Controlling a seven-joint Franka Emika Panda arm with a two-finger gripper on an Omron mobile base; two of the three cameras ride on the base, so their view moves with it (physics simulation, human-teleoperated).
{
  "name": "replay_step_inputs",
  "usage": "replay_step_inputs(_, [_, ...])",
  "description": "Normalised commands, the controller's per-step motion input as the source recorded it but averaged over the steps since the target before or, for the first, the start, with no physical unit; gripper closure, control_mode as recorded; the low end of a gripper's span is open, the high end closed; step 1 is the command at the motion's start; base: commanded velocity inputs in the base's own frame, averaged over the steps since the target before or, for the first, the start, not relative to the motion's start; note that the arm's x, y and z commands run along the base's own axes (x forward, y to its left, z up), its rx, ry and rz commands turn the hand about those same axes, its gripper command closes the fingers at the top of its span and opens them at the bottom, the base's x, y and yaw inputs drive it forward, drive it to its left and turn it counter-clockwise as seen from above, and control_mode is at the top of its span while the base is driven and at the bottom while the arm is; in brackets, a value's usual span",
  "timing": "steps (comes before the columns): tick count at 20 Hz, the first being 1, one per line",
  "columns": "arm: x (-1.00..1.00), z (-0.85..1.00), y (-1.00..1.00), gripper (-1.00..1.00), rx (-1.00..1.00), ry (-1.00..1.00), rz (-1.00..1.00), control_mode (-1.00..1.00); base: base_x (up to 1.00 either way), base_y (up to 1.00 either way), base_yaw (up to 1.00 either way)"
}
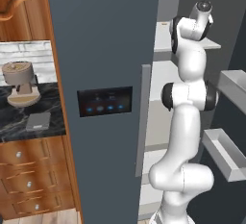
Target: Take the fish from the fridge and place it on the digital scale on the counter by the fridge. Wait a few seconds for a reading, then move it to the plate on the dining counter.
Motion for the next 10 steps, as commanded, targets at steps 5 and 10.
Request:
replay_step_inputs(5, [0.03, -0.74, -0.29, 1.0, 0.05, 0.12, 0.0, -1.0, 0.0, 0.0, 0.0])
replay_step_inputs(10, [-0.03, -0.91, -0.15, 1.0, 0.02, 0.05, 0.0, -1.0, 0.0, 0.0, 0.0])
